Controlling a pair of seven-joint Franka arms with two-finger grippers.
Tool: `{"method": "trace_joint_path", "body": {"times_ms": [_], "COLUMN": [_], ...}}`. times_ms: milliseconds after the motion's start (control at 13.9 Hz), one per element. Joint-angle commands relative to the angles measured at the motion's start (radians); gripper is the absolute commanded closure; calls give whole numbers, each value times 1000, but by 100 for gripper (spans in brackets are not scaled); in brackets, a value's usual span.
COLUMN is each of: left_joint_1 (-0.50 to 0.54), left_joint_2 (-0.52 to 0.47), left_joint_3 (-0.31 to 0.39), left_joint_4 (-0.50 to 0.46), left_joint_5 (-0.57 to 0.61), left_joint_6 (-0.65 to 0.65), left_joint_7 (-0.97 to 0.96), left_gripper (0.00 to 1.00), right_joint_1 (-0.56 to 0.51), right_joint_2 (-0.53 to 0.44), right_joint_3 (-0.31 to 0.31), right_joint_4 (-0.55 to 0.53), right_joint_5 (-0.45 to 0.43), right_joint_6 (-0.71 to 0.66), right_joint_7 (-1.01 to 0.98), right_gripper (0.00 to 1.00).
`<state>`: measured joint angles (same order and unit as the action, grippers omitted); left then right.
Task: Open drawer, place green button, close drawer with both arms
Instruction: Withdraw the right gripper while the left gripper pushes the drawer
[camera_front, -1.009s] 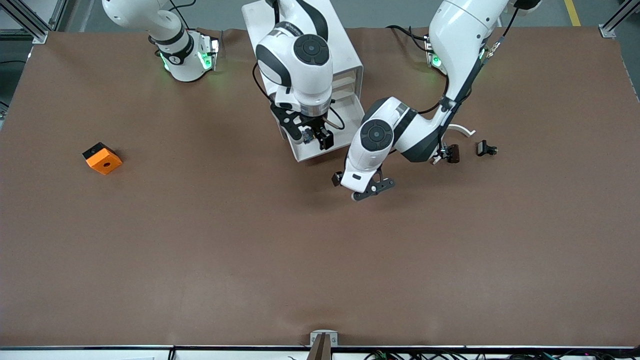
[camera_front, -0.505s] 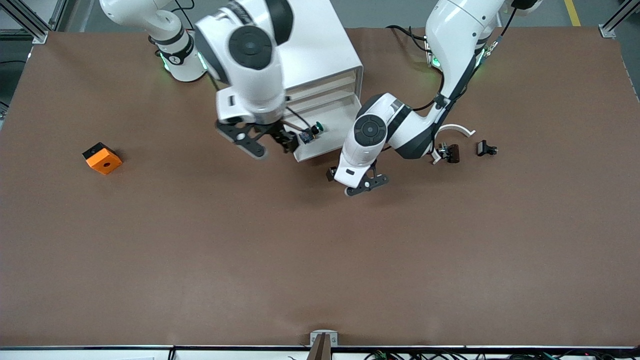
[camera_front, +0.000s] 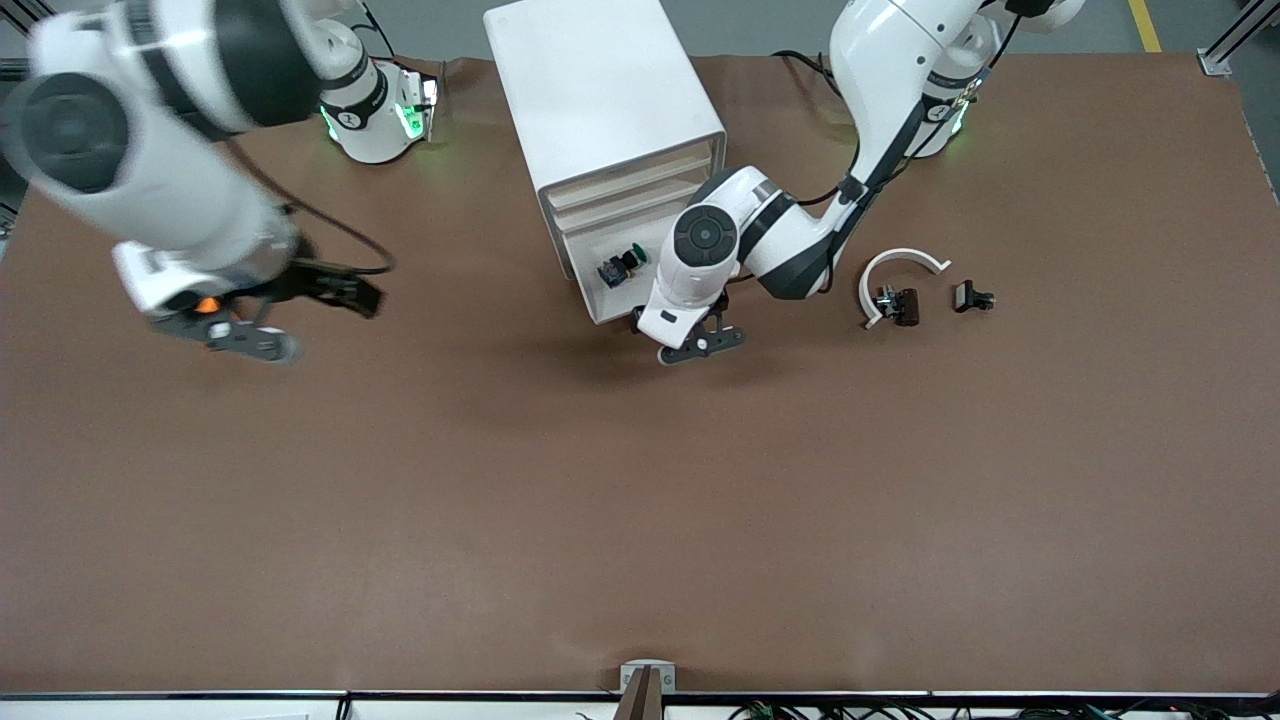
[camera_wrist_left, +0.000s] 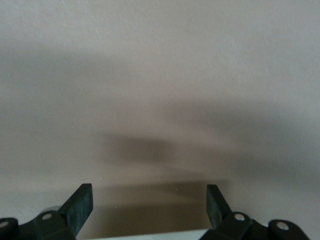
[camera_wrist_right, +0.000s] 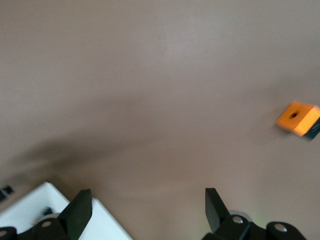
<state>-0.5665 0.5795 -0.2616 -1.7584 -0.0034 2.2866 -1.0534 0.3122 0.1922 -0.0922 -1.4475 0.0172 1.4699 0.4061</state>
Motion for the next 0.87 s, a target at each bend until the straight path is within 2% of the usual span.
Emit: {"method": "trace_joint_path", "body": {"times_ms": [0,144,361,577,793], "left_joint_1": [-24,-41,-65,-98,-133], "left_joint_2": [-9,-9,-1,14,14], "left_joint_3": [-2,-2,-2,-2,-2], "left_joint_4": [-3,-1,-1,-1,-1], "left_joint_5": [26,45,51,51,51], "left_joint_6": [-7,-7,-7,-7,-7], "left_joint_7": [-7,-7,-5,-7,-7], "left_gripper": [0,0,0,0,0], "right_joint_1": [-143,-226,-300,-315,-350], "right_joint_2": [-14,-13,-11,-4,1], "right_joint_3": [22,22,22,25,25], "right_joint_4": [9,39,49,41,42], "right_joint_5": [10,9,0,-37,-33], "right_joint_6": [-43,-77,-82,-82,-79], "right_joint_7": [-238,-382,-475,-504,-521], "right_gripper": [0,0,0,0,0]}}
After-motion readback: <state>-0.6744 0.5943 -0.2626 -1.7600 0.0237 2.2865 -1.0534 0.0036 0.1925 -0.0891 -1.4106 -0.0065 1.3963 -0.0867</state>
